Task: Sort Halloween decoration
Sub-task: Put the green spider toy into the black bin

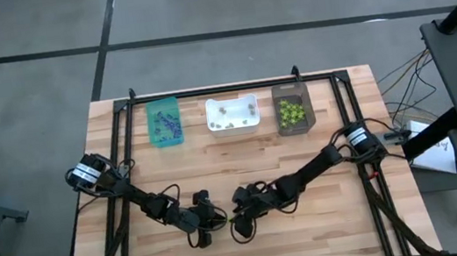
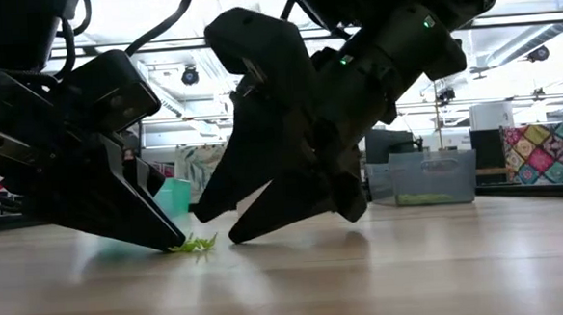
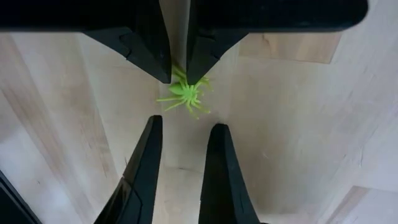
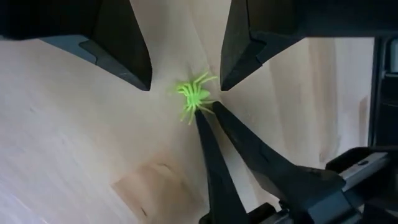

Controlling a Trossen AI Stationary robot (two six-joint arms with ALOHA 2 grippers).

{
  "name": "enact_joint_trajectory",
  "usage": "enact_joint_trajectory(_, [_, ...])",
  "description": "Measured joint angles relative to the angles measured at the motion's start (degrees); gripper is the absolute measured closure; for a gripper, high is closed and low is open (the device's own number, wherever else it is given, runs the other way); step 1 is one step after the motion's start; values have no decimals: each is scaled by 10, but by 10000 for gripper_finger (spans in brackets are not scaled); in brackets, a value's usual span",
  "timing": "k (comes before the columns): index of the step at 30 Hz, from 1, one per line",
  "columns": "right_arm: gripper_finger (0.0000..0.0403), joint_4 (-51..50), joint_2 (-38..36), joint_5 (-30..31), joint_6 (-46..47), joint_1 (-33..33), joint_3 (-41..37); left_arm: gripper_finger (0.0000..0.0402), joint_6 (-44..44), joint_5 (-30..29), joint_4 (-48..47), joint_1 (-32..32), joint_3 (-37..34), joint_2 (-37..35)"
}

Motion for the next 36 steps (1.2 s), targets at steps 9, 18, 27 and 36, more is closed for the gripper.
enact_joint_trajectory(9, [220,23,33,21,-145,5,2,366,1,0,2,0,0,0])
enact_joint_trajectory(18, [236,83,68,26,-143,7,1,366,1,0,2,0,0,0])
enact_joint_trajectory(27, [298,76,67,23,-118,6,1,366,1,0,2,0,0,0])
enact_joint_trajectory(36, [365,75,67,21,-118,6,1,366,1,0,3,0,0,0])
